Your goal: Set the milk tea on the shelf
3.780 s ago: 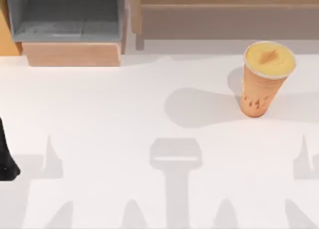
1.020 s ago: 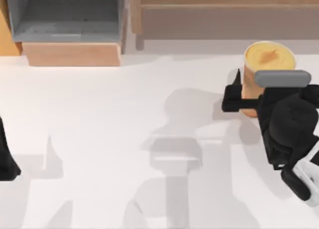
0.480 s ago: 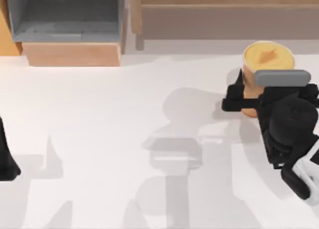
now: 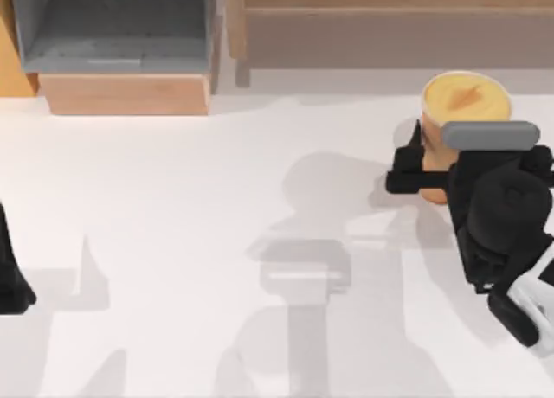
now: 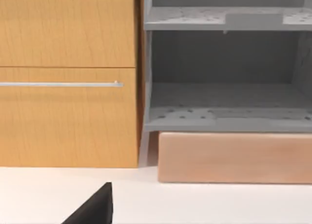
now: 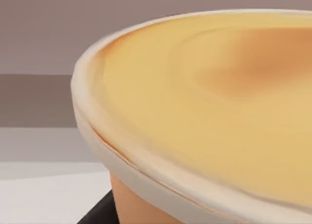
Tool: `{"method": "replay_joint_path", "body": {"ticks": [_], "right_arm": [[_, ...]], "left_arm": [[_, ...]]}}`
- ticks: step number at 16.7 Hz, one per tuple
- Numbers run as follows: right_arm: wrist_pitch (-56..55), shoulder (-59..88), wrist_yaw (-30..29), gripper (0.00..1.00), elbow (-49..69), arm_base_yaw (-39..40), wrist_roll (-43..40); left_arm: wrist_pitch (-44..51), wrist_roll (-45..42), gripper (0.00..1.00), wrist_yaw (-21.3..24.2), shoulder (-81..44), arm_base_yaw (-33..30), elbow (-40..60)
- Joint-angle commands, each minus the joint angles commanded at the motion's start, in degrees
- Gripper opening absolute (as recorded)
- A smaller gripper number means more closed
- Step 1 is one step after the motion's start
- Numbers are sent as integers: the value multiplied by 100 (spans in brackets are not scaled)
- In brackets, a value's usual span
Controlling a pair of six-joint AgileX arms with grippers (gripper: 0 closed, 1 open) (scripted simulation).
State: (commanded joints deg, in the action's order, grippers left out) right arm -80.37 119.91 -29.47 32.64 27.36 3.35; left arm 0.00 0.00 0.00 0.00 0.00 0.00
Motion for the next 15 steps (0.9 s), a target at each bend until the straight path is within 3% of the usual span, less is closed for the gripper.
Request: {"method": "replay_joint_path", "body": {"ticks": [15], "right_arm": [[277, -296, 2, 0, -16, 9, 10]], "left_arm": [[0, 0, 100, 0, 0, 0, 0]]}}
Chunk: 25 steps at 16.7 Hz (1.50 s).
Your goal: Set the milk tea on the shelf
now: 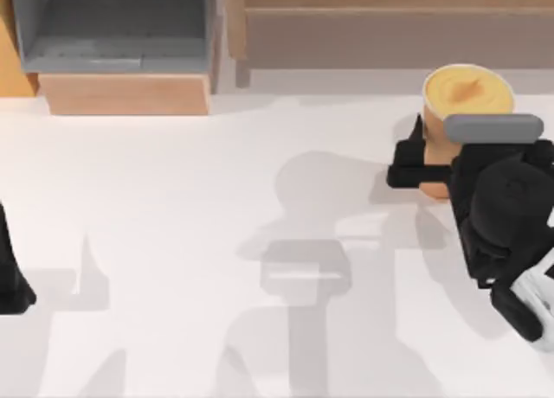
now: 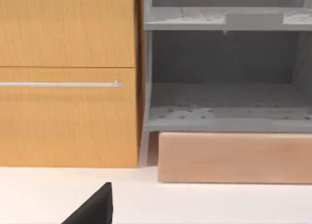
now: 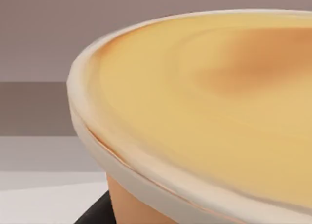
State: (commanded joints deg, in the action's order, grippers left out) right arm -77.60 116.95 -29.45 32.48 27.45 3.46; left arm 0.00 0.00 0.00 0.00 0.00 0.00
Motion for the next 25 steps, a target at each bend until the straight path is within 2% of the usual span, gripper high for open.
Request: {"method": "replay_joint_path", "body": {"ticks": [6, 13, 19, 25], "right_arm": [[-82, -97, 15, 0, 156, 52, 16], [466, -398, 143, 0, 1422, 507, 36], [1912, -458, 207, 0, 2969, 742, 31], [3988, -403, 118, 0, 4490, 572, 3]], "left_arm": [[0, 0, 100, 0, 0, 0, 0], [0, 0, 100, 0, 0, 0, 0], [0, 0, 100, 0, 0, 0, 0], [0, 0, 100, 0, 0, 0, 0]]}}
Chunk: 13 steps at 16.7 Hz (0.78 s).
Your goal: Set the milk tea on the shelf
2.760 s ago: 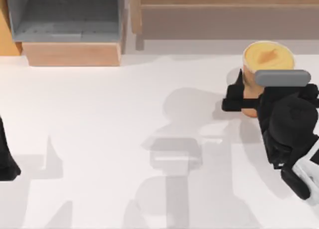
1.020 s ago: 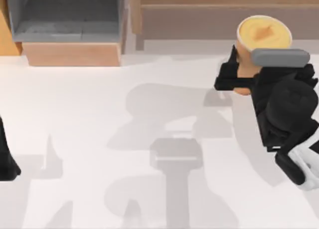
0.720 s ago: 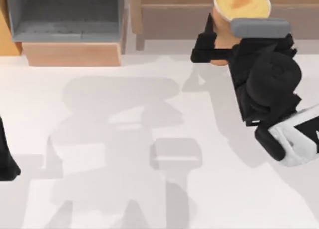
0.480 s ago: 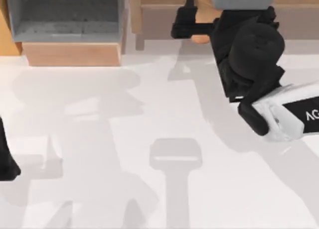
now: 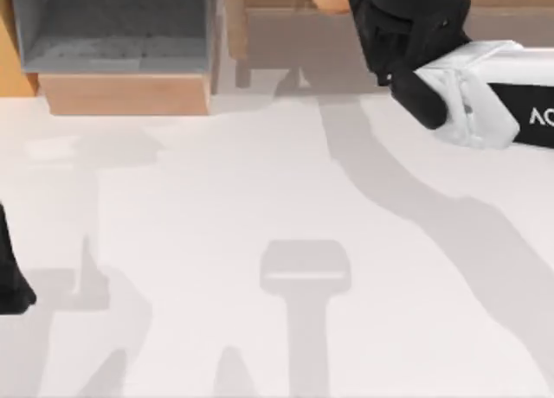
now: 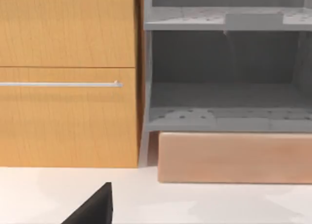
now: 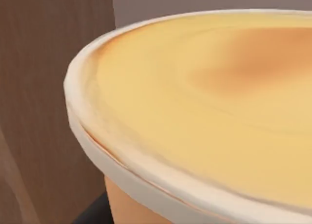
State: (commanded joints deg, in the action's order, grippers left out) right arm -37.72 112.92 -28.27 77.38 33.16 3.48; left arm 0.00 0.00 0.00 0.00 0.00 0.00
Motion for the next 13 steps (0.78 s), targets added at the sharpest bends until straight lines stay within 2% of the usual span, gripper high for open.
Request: {"method": "replay_joint_path", "body": {"ticks": [6, 13], "right_arm": [[1732, 78, -175, 0, 1020, -388, 0], [1986, 56, -204, 0, 1180, -433, 13]], "left_arm": [[0, 0, 100, 0, 0, 0, 0], [0, 0, 100, 0, 0, 0, 0]]}}
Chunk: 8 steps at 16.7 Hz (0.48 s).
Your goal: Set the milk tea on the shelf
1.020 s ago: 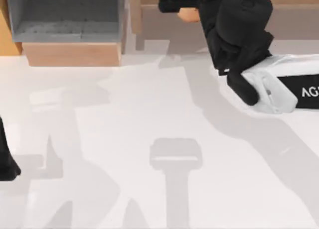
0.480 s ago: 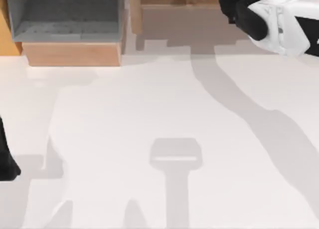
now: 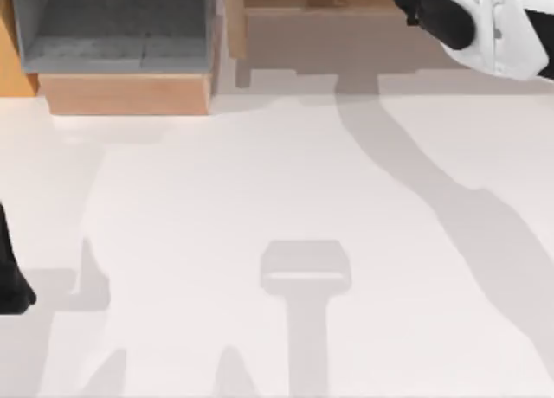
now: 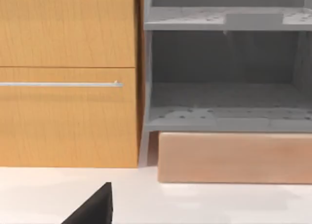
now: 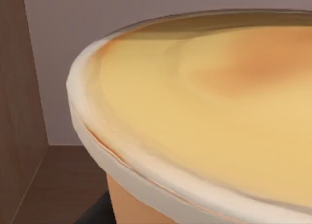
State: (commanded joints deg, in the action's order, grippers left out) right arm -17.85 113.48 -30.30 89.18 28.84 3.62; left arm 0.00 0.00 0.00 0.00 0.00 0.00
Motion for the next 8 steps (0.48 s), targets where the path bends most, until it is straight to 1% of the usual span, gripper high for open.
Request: {"method": "replay_joint_path", "body": {"ticks": [8], "right_arm": [[-239, 812, 164, 0, 551, -212, -37]], "left_arm": [[0, 0, 100, 0, 0, 0, 0]]}}
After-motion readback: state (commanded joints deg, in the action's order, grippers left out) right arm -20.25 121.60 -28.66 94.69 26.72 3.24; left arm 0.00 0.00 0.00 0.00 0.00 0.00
